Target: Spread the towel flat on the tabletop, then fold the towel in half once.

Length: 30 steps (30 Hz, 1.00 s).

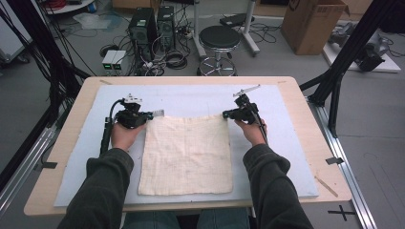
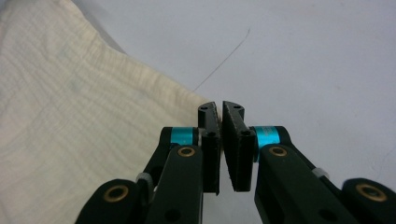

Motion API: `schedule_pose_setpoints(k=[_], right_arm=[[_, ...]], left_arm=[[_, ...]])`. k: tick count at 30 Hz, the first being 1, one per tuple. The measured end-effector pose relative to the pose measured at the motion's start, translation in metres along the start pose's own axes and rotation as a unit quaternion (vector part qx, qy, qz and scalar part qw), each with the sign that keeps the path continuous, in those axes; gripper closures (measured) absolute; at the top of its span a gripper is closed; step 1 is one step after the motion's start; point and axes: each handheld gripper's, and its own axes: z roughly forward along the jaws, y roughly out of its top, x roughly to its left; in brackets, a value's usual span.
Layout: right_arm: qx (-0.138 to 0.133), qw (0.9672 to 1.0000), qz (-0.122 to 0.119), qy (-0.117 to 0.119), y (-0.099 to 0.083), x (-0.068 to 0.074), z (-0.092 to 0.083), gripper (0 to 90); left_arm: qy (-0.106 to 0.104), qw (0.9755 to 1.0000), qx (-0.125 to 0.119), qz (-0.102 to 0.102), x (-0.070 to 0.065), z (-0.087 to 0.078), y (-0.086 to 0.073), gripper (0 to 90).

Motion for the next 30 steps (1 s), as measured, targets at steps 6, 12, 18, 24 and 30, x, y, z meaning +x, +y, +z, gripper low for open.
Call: schedule_pose_setpoints(k=[6, 12, 18, 24, 30], right_arm=[[-0.006, 1.0000, 0.001, 0.001, 0.007, 0.000, -0.004, 85.7], [-0.004, 1.0000, -0.007, -0.001, 0.011, 0.001, -0.006, 85.7], [-0.006, 0.9999, -0.008, 0.000, 0.011, 0.003, -0.010, 85.7], [-0.018, 0.9997, -0.013, 0.009, 0.013, 0.006, -0.018, 85.6], [-0.031, 0.9992, -0.021, 0.016, 0.013, 0.010, -0.029, 85.7]], left_arm=[[0.003, 1.0000, -0.008, 0.001, 0.003, -0.002, 0.003, 88.0], [0.001, 0.9999, -0.009, 0.006, 0.004, -0.004, 0.005, 88.0], [-0.001, 0.9999, -0.011, 0.012, 0.001, -0.009, 0.006, 88.0], [-0.003, 0.9996, -0.013, 0.023, -0.003, -0.016, 0.008, 88.0], [-0.005, 0.9984, -0.016, 0.054, -0.013, -0.025, 0.010, 88.0]])
